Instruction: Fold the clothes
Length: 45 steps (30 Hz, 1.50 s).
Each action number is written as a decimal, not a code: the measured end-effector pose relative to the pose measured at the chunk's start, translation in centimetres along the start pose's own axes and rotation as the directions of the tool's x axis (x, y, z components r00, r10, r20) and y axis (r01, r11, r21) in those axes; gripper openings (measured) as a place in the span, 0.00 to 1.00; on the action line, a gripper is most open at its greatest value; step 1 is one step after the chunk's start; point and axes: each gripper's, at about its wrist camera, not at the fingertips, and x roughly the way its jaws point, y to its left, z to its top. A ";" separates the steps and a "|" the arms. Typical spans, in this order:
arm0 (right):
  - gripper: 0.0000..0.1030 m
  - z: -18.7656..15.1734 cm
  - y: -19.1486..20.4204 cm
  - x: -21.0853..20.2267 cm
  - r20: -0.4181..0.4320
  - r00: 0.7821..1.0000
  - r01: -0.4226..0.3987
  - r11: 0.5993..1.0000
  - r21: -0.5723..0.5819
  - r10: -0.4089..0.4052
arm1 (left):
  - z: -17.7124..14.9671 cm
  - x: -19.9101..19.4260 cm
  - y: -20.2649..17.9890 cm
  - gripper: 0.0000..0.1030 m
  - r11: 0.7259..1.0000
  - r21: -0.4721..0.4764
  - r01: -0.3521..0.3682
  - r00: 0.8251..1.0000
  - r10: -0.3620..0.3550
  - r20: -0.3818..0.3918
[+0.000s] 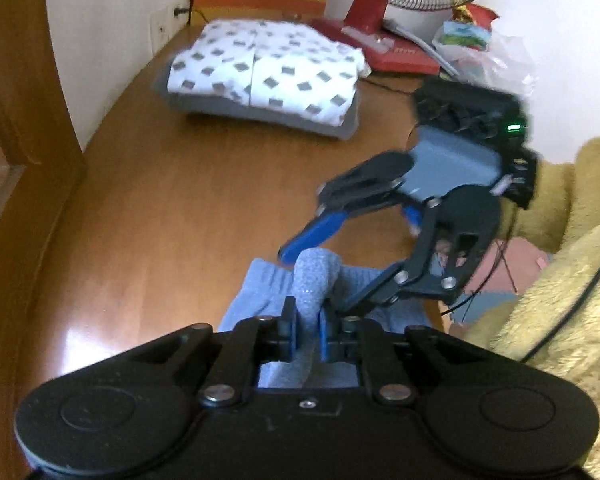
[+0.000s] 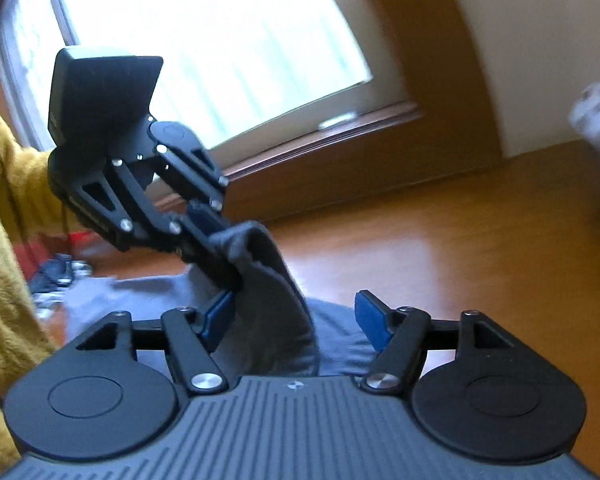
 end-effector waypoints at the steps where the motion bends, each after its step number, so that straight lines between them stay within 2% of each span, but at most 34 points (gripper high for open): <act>1: 0.64 -0.1 -0.5 0.3 -0.012 1.000 -0.027 0.999 0.032 0.027 | 0.0 -0.1 0.1 0.09 1.000 -0.009 -0.003 1.000 0.003 0.009; 2: 0.51 -0.4 -1.1 0.4 -0.022 0.999 -0.034 0.997 0.075 0.036 | -0.1 -0.2 0.2 0.09 1.000 -0.019 -0.009 1.000 0.009 0.018; 3: 0.22 -0.6 -1.7 0.6 -0.032 0.998 -0.042 0.992 0.118 0.046 | -0.1 -0.2 0.3 0.09 0.999 -0.027 -0.021 0.999 0.021 0.025; 4: 0.09 -0.8 -2.3 0.6 -0.040 0.998 -0.049 0.986 0.160 0.056 | -0.1 -0.2 0.5 0.09 0.999 -0.030 -0.036 0.999 0.037 0.033; 5: 0.07 -0.8 -2.3 0.2 -0.029 0.997 -0.063 0.977 0.203 0.070 | 0.1 -0.2 0.8 0.09 0.998 -0.039 -0.043 0.998 0.045 0.048; 7: 0.06 -0.5 -1.0 -1.5 0.001 0.996 -0.083 0.971 0.223 0.085 | 0.5 0.1 1.6 0.13 0.997 -0.063 -0.036 0.996 0.041 0.078; 9: 0.07 -0.2 0.5 -2.8 0.011 0.999 -0.043 0.972 0.231 0.042 | 0.9 1.7 2.4 0.13 0.997 -0.081 -0.018 0.997 0.024 0.068; 11: 0.07 -0.8 0.3 -2.7 -0.021 0.998 0.057 0.957 0.283 -0.053 | 1.0 3.8 2.8 0.13 0.996 -0.084 -0.030 0.999 0.033 0.034; 14: 0.07 -2.7 -1.9 -1.5 -0.087 0.986 0.163 0.913 0.373 -0.140 | 0.8 6.1 3.3 0.13 0.995 -0.095 -0.043 0.999 0.043 -0.009; 17: 0.08 -3.3 -2.5 -1.3 -0.088 0.986 0.168 0.894 0.416 -0.144 | 0.6 7.3 4.0 0.15 0.991 -0.124 -0.042 0.999 0.038 -0.034; 21: 0.11 -3.2 -1.9 -2.0 -0.080 0.983 0.181 0.887 0.424 -0.163 | 0.5 7.7 4.3 0.17 0.990 -0.141 -0.030 0.999 0.025 -0.033; 23: 0.12 -3.1 -1.5 -2.6 -0.068 0.983 0.181 0.887 0.425 -0.168 | 0.4 7.9 4.1 0.21 0.991 -0.128 -0.038 0.999 0.035 -0.029; 26: 0.12 -3.3 -1.3 -2.8 -0.109 0.972 0.235 0.893 0.384 -0.210 | 0.2 8.9 3.4 0.26 0.993 -0.088 -0.076 0.997 0.073 -0.041; 28: 0.17 -3.3 -1.5 -3.1 -0.113 0.974 0.228 0.885 0.406 -0.199 | 0.1 9.1 3.1 0.34 0.992 -0.073 -0.098 0.995 0.096 -0.033; 29: 0.30 -3.1 -1.4 -3.5 -0.126 0.973 0.227 0.883 0.411 -0.192 | 0.0 9.1 3.1 0.35 0.992 -0.073 -0.106 0.994 0.104 -0.031; 30: 0.48 -2.9 -1.1 -4.3 -0.127 0.974 0.222 0.890 0.398 -0.186 | 0.0 9.1 3.1 0.36 0.991 -0.076 -0.111 0.994 0.109 -0.029; 32: 0.66 -2.5 0.1 -6.4 -0.114 0.972 0.233 0.918 0.321 -0.207 | -0.2 9.1 3.3 0.39 0.989 -0.093 -0.117 0.993 0.115 -0.027; 33: 0.66 -2.6 0.8 -7.2 -0.123 0.967 0.247 0.931 0.267 -0.221 | -0.2 9.1 3.4 0.40 0.988 -0.100 -0.120 0.993 0.118 -0.027; 35: 0.66 -2.9 2.1 -8.3 -0.156 0.960 0.260 0.950 0.171 -0.234 | -0.2 9.1 3.4 0.41 0.986 -0.105 -0.127 0.992 0.124 -0.028; 38: 0.58 -3.9 3.5 -8.7 -0.219 0.949 0.246 0.967 0.070 -0.225 | -0.1 9.1 2.9 0.45 0.984 -0.091 -0.153 0.988 0.151 -0.035; 40: 0.46 -4.4 3.4 -8.2 -0.225 0.954 0.216 0.974 0.061 -0.198 | 0.0 9.1 2.5 0.45 0.982 -0.082 -0.170 0.985 0.167 -0.038; 41: 0.34 -4.7 3.4 -7.9 -0.228 0.956 0.202 0.978 0.056 -0.184 | 0.0 9.1 2.3 0.45 0.981 -0.080 -0.178 0.984 0.175 -0.040; 42: 0.16 -4.8 3.1 -7.8 -0.234 0.956 0.198 0.978 0.063 -0.179 | 0.0 9.1 2.1 0.46 0.979 -0.078 -0.186 0.982 0.184 -0.041; 45: 0.11 -4.4 3.3 -8.7 -0.231 0.959 0.172 0.985 0.026 -0.162 | 0.0 9.4 1.7 0.57 0.974 -0.084 -0.208 0.978 0.205 -0.046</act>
